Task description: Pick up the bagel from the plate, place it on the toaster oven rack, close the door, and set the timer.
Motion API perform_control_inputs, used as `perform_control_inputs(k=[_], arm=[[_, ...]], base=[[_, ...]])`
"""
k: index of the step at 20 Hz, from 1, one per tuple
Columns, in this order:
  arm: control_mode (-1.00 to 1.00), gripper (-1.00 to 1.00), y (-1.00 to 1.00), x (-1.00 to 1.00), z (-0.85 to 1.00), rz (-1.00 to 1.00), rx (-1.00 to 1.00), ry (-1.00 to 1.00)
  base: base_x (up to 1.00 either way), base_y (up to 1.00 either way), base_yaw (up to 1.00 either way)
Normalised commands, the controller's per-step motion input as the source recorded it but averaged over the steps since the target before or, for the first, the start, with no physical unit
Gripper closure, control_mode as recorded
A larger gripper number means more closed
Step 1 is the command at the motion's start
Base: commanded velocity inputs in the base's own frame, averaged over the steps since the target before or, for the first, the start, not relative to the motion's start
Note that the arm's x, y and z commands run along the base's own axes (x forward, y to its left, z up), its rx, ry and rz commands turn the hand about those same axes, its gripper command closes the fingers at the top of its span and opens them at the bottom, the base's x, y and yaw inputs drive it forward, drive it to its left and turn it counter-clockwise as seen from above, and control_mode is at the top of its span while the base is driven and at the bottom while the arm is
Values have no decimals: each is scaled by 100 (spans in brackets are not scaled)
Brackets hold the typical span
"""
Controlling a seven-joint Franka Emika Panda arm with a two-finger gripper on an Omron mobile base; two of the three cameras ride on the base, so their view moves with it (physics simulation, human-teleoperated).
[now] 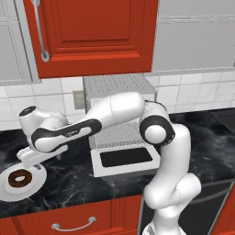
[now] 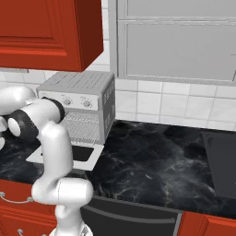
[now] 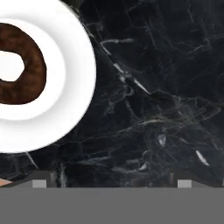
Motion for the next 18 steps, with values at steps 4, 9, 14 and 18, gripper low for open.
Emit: perform_control_inputs(k=[4, 9, 14, 18], arm=[[-100, -100, 31, 0, -14, 7, 12, 0], [-100, -100, 5, 0, -37, 3, 15, 0], [-100, -100, 1, 0, -30, 0, 17, 0], [-100, -100, 7, 1, -26, 0, 14, 0]], base=[[0, 0, 0], [0, 0, 0], [0, 0, 0], [0, 0, 0]])
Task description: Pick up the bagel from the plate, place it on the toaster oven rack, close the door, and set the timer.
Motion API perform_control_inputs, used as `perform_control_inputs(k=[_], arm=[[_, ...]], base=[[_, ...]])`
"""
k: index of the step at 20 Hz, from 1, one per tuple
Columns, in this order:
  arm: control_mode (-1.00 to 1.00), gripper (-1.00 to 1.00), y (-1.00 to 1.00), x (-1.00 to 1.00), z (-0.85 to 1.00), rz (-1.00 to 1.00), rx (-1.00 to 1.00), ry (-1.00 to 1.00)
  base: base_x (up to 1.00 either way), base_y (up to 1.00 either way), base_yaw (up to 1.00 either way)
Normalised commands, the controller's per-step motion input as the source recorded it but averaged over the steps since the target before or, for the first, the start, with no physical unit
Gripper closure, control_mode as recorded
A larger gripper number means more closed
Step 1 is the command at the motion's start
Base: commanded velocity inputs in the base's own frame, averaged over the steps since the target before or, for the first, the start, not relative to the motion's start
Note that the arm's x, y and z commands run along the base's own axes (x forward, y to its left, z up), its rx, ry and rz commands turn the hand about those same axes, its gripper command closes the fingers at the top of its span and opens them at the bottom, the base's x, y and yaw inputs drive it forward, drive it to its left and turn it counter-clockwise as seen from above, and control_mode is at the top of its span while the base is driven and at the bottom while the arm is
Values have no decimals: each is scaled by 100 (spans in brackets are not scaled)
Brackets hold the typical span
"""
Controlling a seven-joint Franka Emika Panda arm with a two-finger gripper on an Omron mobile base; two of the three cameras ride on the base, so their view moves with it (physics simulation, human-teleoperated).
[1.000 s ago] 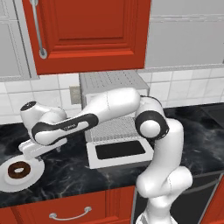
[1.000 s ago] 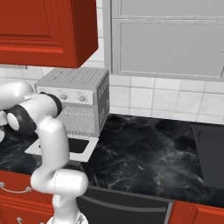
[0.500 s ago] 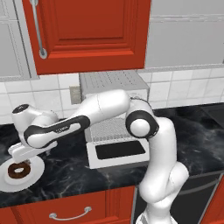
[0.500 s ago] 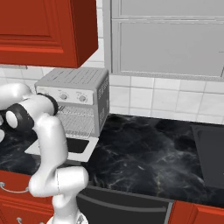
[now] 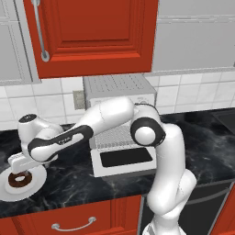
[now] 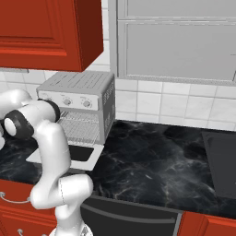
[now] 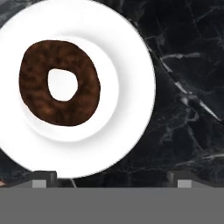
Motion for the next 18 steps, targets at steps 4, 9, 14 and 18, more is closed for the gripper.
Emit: perform_control_inputs(k=[4, 9, 14, 18], arm=[[-100, -100, 17, 13, -13, 0, 10, 0], [-100, -100, 34, 24, -4, 0, 0, 0], [-100, -100, 46, 23, -8, 0, 0, 0], [-100, -100, 33, 19, -22, 0, 0, 0]], base=[[0, 0, 0], [0, 0, 0], [0, 0, 0], [0, 0, 0]])
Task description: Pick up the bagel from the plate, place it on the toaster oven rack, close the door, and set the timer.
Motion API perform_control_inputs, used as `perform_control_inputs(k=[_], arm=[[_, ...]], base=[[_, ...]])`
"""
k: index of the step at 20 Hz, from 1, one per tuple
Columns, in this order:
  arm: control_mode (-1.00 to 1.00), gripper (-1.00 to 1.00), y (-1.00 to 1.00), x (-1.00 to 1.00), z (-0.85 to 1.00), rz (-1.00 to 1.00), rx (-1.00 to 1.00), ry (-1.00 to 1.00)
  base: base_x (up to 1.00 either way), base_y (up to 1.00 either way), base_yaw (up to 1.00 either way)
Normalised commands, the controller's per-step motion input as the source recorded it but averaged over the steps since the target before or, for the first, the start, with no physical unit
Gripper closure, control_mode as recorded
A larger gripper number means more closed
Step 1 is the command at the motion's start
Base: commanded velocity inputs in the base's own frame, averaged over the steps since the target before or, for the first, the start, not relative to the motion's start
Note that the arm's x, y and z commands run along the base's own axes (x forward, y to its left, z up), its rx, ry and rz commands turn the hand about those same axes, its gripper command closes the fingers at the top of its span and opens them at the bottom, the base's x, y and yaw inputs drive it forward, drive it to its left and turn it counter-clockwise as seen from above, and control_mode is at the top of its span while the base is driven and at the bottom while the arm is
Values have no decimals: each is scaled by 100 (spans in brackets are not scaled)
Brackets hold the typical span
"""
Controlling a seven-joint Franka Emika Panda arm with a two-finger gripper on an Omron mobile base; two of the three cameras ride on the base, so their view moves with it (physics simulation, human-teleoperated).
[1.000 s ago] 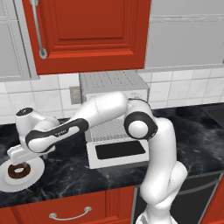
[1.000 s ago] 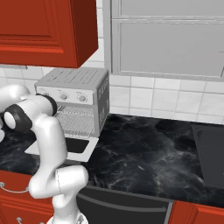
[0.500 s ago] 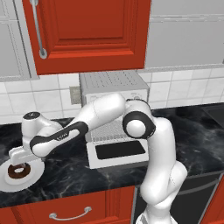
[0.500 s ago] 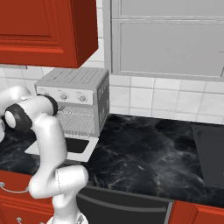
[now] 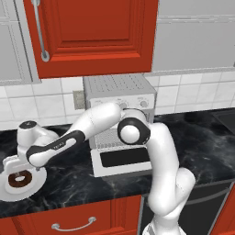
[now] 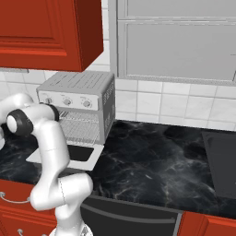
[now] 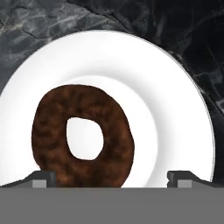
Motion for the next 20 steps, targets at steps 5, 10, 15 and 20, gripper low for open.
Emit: perform_control_inputs(k=[5, 10, 15, 20], arm=[[-100, -100, 7, 3, -23, 0, 0, 0], [-100, -100, -13, 0, -20, -1, 0, 0], [-100, -100, -31, 0, -14, -2, 0, 0], [-100, -100, -4, 1, -28, 0, 0, 3]], base=[[0, 0, 0], [0, 0, 0], [0, 0, 0], [0, 0, 0]])
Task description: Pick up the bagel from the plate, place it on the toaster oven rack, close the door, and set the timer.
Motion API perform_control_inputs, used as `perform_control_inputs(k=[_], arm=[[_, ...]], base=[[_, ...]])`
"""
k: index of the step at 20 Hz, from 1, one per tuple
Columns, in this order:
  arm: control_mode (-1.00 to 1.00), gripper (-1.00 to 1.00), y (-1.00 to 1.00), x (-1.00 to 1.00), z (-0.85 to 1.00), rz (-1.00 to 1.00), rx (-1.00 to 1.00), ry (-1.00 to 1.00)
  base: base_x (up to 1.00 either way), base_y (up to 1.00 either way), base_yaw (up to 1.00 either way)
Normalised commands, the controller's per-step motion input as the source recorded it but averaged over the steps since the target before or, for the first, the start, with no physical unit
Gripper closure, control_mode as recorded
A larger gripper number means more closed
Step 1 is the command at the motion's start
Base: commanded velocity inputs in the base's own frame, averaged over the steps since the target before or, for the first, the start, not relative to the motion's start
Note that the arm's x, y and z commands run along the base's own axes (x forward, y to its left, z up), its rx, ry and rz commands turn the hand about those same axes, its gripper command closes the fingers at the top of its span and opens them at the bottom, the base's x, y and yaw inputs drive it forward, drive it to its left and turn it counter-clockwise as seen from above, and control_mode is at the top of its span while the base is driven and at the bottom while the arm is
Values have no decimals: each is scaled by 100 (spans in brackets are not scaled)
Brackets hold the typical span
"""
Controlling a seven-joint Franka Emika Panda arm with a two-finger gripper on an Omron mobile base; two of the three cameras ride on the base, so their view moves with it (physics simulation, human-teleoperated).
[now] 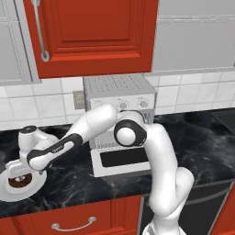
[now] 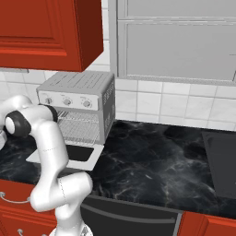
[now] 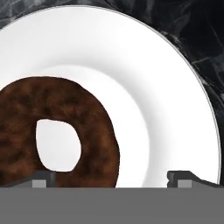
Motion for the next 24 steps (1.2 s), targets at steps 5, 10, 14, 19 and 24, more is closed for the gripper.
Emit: perform_control_inputs(k=[5, 10, 14, 19, 24], arm=[[-100, 100, 0, 4, -32, 0, 0, 4], [-100, 100, 1, 0, -32, 0, 0, 7], [-100, 100, -3, -10, -14, 0, 0, 3], [-100, 100, -10, -20, 51, 0, 0, -1], [-100, 100, -52, -13, 96, -3, 0, -2]], base=[[0, 0, 0], [0, 0, 0], [0, 0, 0], [0, 0, 0], [0, 0, 0]])
